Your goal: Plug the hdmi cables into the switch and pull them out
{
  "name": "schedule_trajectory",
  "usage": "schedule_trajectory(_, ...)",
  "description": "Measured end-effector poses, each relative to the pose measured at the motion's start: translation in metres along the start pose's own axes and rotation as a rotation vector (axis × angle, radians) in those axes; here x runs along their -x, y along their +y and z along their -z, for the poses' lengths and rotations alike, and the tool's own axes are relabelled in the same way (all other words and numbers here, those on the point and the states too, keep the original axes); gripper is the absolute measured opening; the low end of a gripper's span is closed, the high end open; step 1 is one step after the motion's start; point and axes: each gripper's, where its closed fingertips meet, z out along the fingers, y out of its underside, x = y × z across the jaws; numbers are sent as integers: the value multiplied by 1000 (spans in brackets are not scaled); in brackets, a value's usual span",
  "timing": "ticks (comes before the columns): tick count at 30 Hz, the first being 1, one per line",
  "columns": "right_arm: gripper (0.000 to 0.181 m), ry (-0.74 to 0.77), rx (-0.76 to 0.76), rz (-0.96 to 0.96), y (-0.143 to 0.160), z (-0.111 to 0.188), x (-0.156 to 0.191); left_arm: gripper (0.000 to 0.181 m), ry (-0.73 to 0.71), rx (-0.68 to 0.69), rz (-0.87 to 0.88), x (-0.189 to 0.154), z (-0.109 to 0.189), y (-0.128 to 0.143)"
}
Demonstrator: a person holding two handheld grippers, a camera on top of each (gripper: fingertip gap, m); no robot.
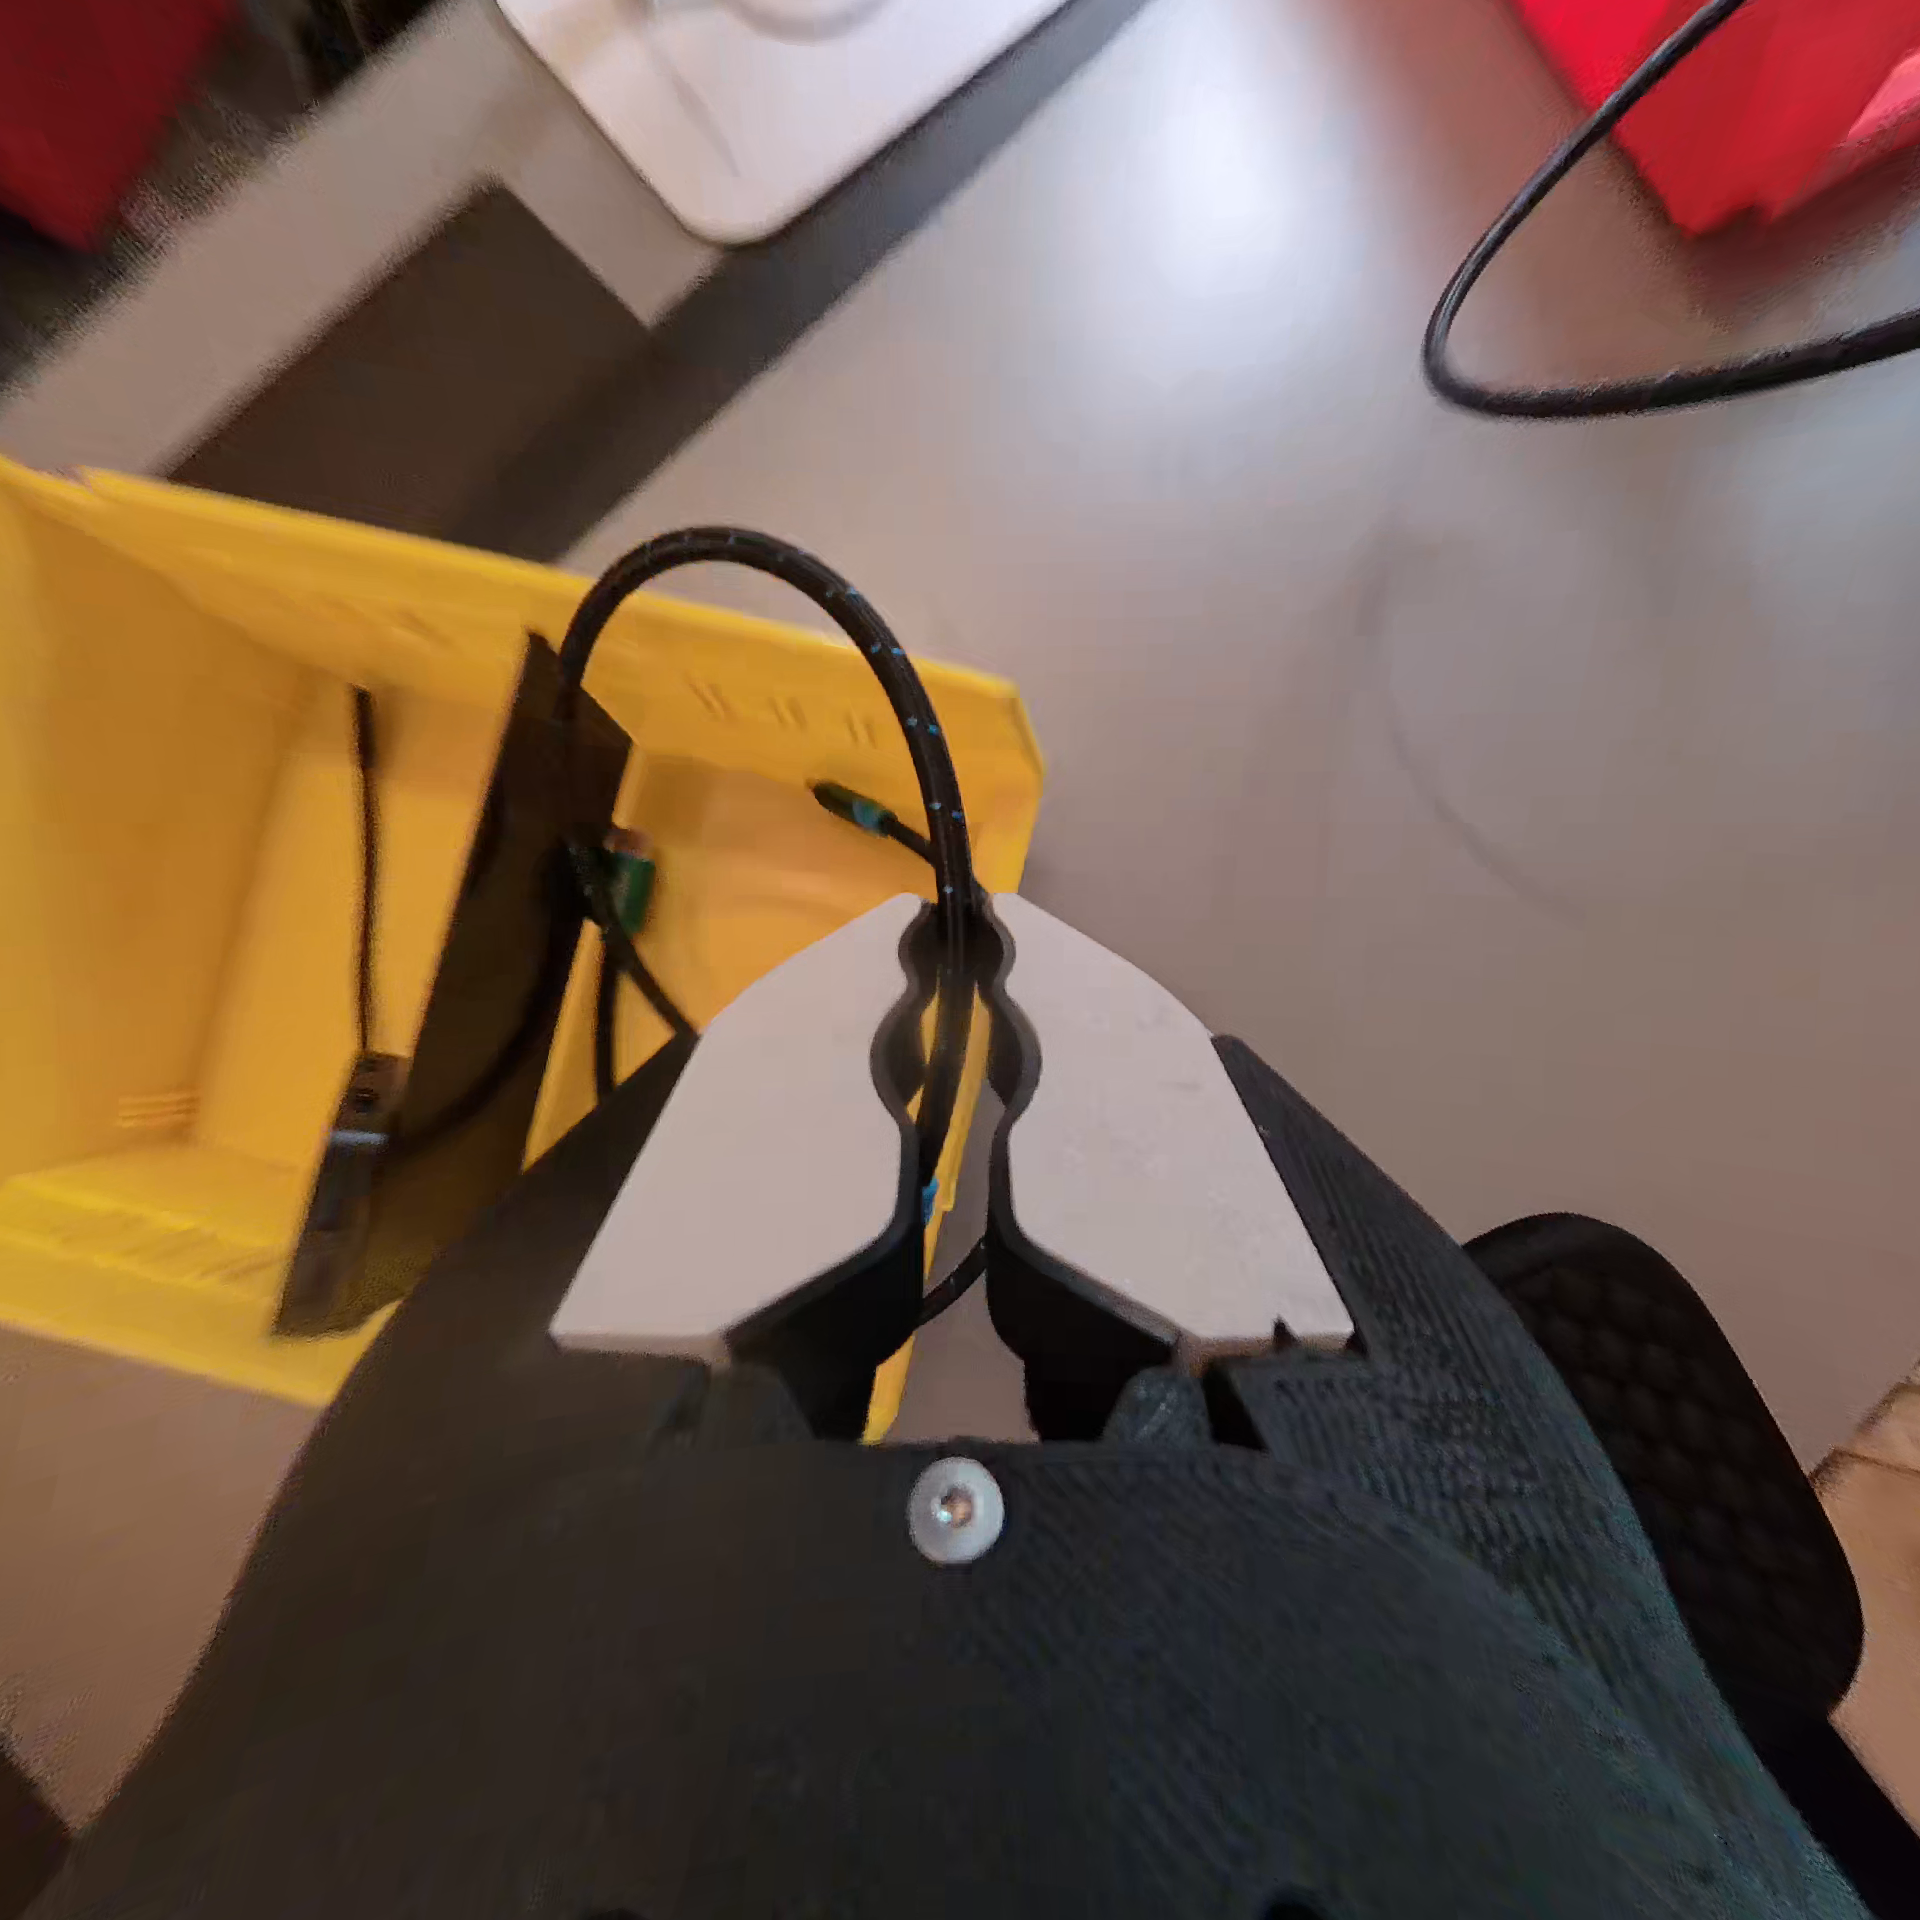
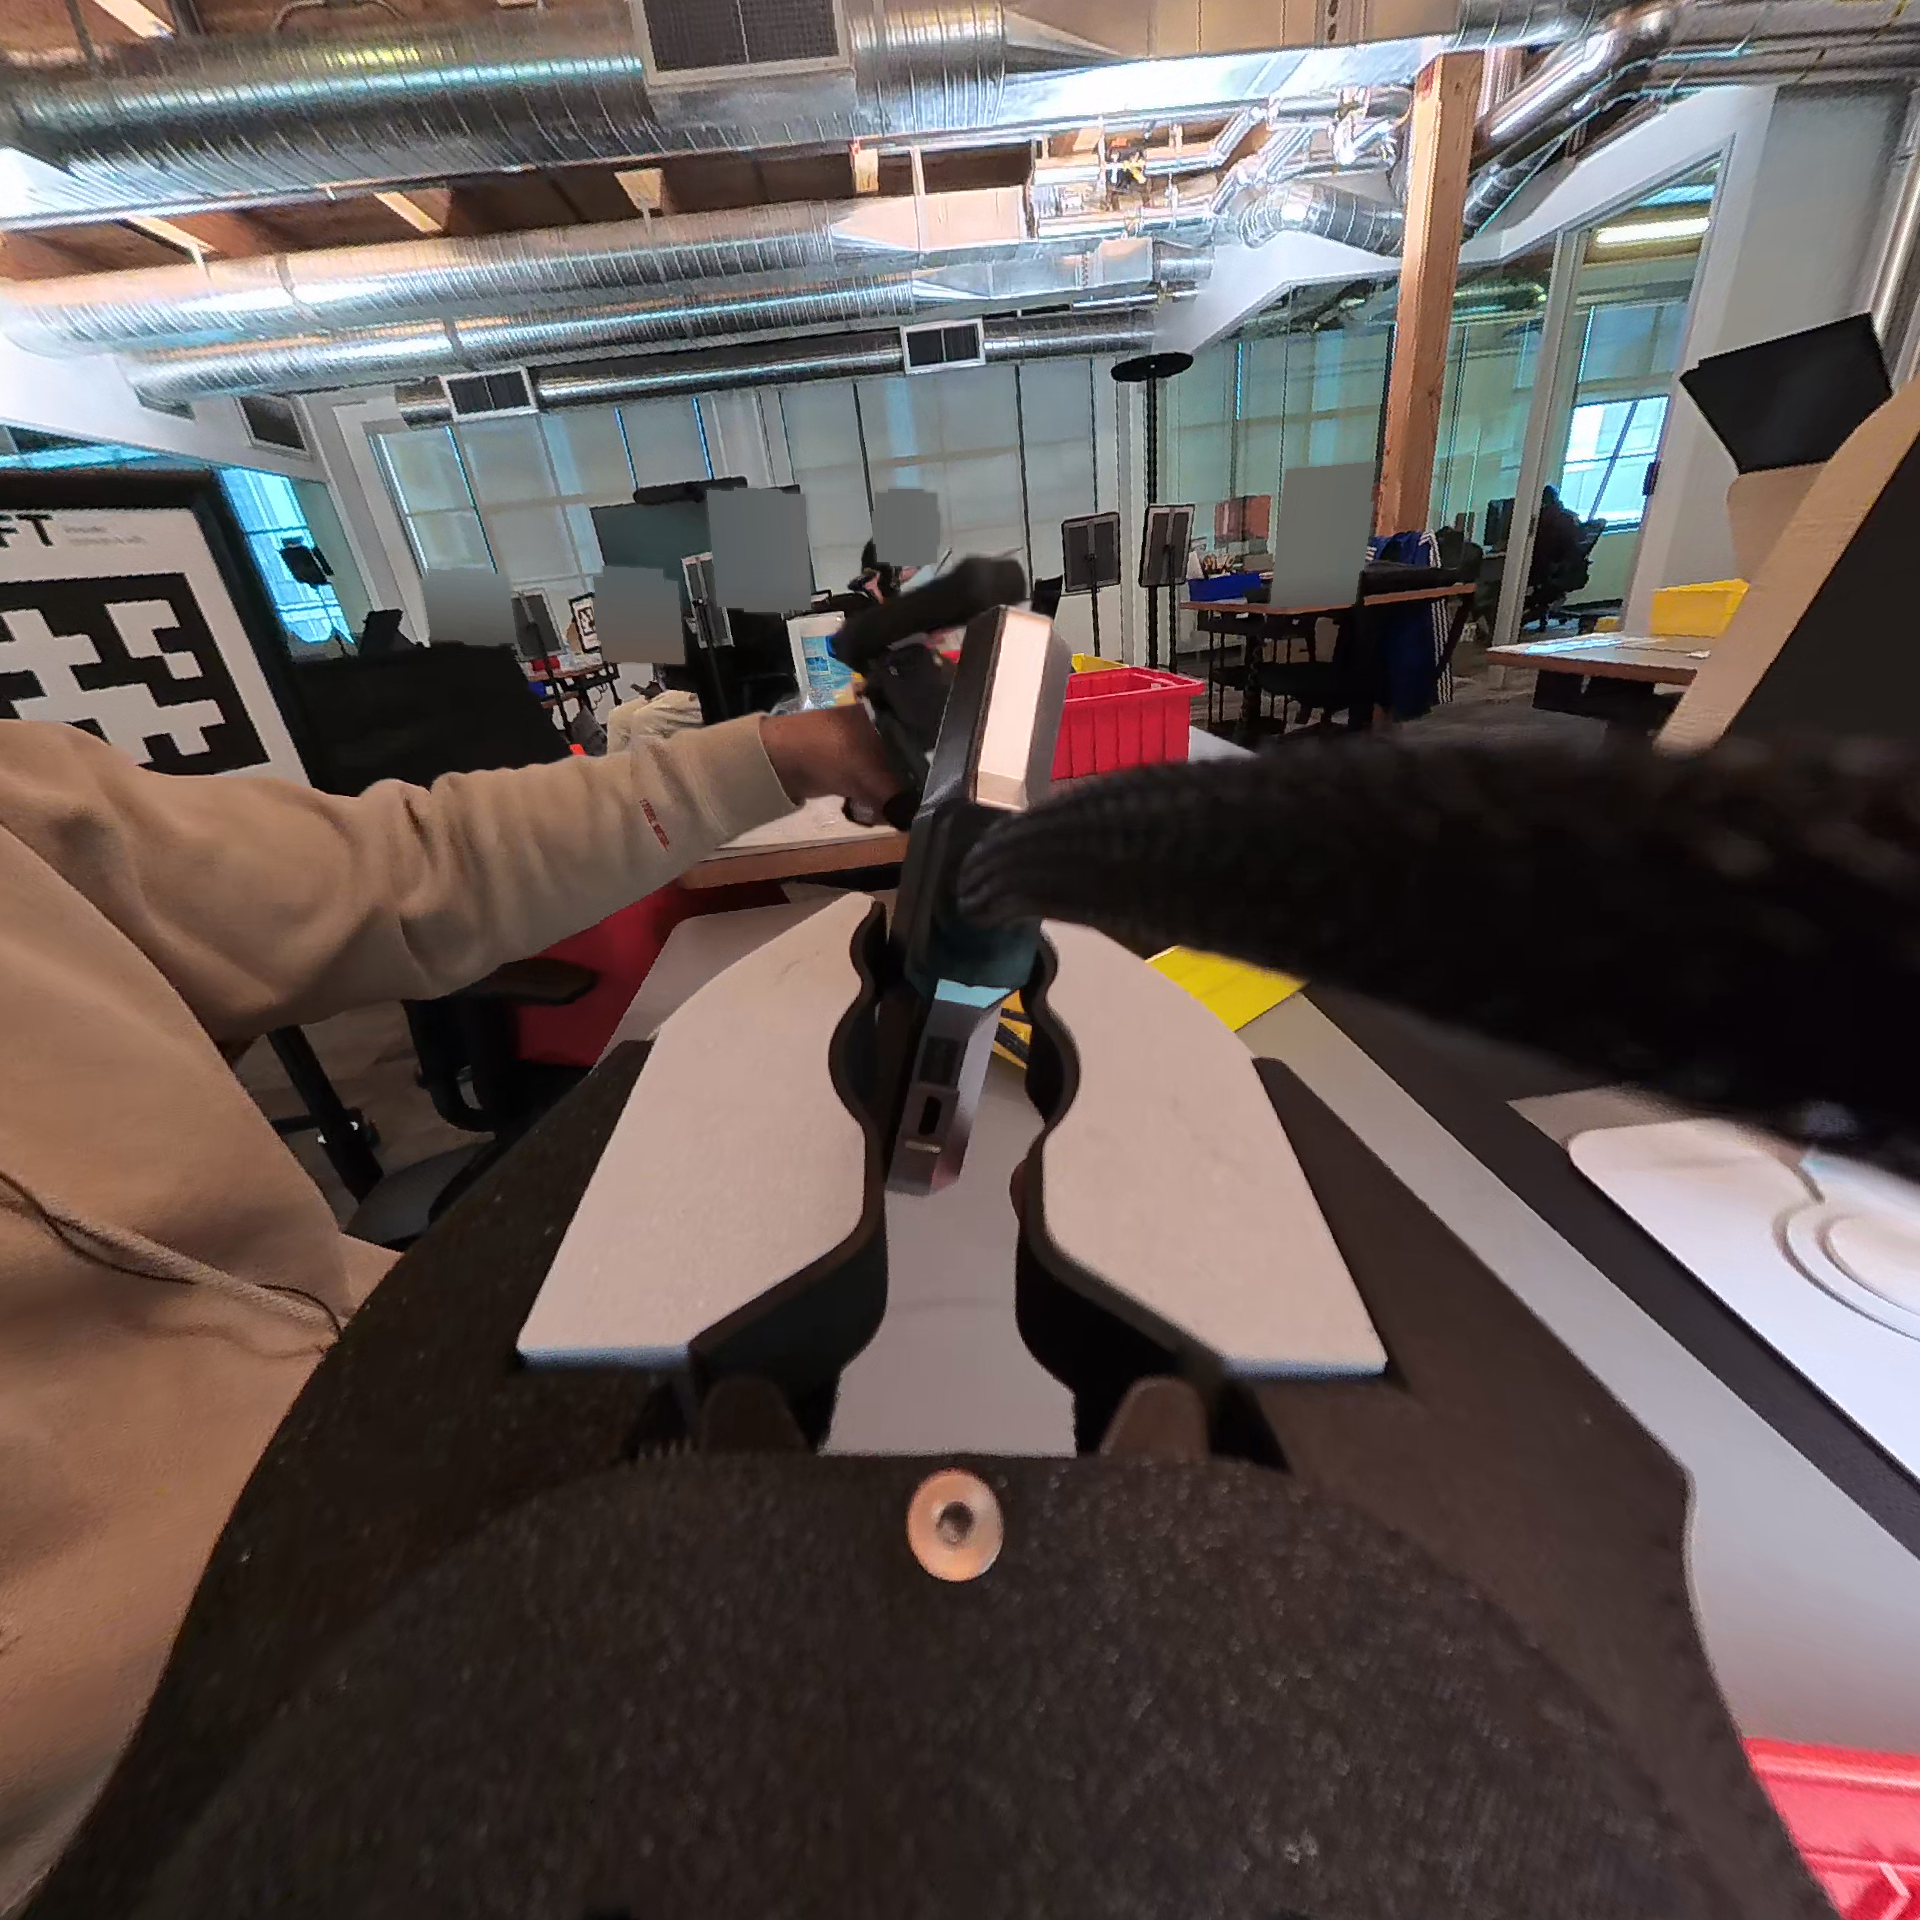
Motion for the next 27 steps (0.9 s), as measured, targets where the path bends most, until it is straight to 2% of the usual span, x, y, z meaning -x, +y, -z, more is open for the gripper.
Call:
schedule_trajectory(1, 24, -1, -3, 2, -1, 0, 1, 7, -23, -34, -26, -4, 12, -10)
schedule_trajectory(7, 24, 7, -29, 8, -9, 3, 3, 7, -67, -249, -163, -52, 70, -70)
schedule_trajectory(12, 24, 15, -47, 23, -19, 12, 5, 7, 107, -463, -159, -121, 80, -101)
schedule_trajectory(15, 24, 40, -51, 36, -25, 21, 3, 7, 263, -581, -60, -158, 61, -101)
schedule_trajectory(19, 25, 72, -69, 40, -32, 34, -1, 7, 417, -667, 119, -186, 16, -82)
schedule_trajectory(23, 24, 91, -86, 29, -35, 42, -7, 7, 451, -693, 264, -189, -26, -57)
schedule_trajectory(27, 24, 96, -84, 18, -33, 42, -10, 7, 409, -693, 337, -177, -46, -34)
